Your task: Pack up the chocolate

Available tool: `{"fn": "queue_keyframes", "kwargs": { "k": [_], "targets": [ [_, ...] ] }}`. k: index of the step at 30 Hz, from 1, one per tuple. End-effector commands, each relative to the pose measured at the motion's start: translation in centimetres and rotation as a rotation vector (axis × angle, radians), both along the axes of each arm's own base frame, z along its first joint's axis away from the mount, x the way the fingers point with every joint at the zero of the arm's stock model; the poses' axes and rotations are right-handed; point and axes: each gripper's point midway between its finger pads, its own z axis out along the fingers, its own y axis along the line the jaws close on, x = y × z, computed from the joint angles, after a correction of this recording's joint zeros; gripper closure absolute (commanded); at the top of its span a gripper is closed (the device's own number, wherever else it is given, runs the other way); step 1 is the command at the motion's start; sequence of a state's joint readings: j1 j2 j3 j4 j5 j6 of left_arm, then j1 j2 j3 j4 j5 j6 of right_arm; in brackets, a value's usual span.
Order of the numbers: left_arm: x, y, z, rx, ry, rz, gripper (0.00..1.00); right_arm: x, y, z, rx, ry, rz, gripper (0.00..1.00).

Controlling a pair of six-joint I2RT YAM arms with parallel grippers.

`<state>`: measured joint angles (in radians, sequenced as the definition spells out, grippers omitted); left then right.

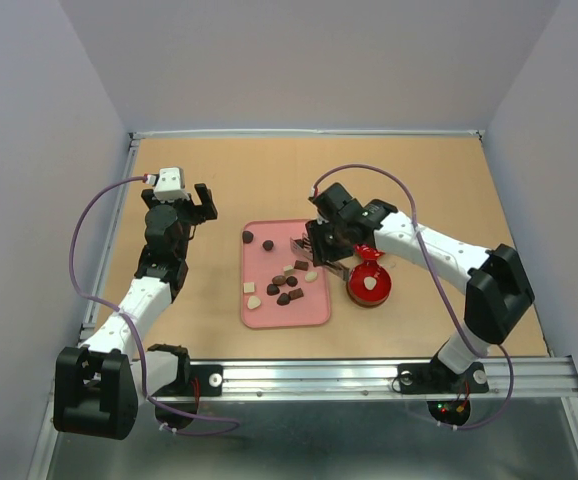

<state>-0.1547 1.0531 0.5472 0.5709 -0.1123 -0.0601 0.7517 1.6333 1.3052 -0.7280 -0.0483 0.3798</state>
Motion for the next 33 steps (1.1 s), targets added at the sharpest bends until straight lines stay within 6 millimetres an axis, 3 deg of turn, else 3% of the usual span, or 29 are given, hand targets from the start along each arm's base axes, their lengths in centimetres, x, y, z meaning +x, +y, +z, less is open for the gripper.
{"fn": "queue_keyframes", "kwargs": {
  "k": [1,6,8,11,15,19,25,33],
  "targets": [
    [-0.2,0.3,1.7,-0.007,-0.060,0.007,0.04,0.5,0.8,-0.1,-0.012,-0.043,0.017,0.55],
    [-0.2,0.3,1.8,-0.008,-0.062,0.009,0.04,0.8,0.0,0.1,-0.073,-0.074,-0.009,0.71],
    [-0.2,0.3,1.8,-0.009,-0.063,0.009,0.04,1.1,-0.1,1.0,-0.072,-0.107,-0.021,0.72],
    [-0.2,0.3,1.8,-0.009,-0.063,0.006,0.04,1.4,0.0,4.4,-0.008,-0.173,-0.042,0.73],
    [-0.3,0.2,2.0,-0.012,-0.068,0.002,0.04,1.3,-0.4,7.4,0.046,-0.231,-0.068,0.74],
    [-0.4,0.2,2.1,-0.011,-0.071,0.002,0.04,0.7,-2.3,8.8,0.034,-0.258,-0.123,0.74],
    [-0.4,0.3,2.0,-0.009,-0.069,0.005,0.04,-2.1,-5.9,8.1,0.002,-0.211,-0.228,0.74],
    [0.1,-0.2,1.6,-0.014,-0.055,-0.016,0.04,-6.7,-11.0,8.6,0.017,-0.154,-0.409,0.74]
  ]
}}
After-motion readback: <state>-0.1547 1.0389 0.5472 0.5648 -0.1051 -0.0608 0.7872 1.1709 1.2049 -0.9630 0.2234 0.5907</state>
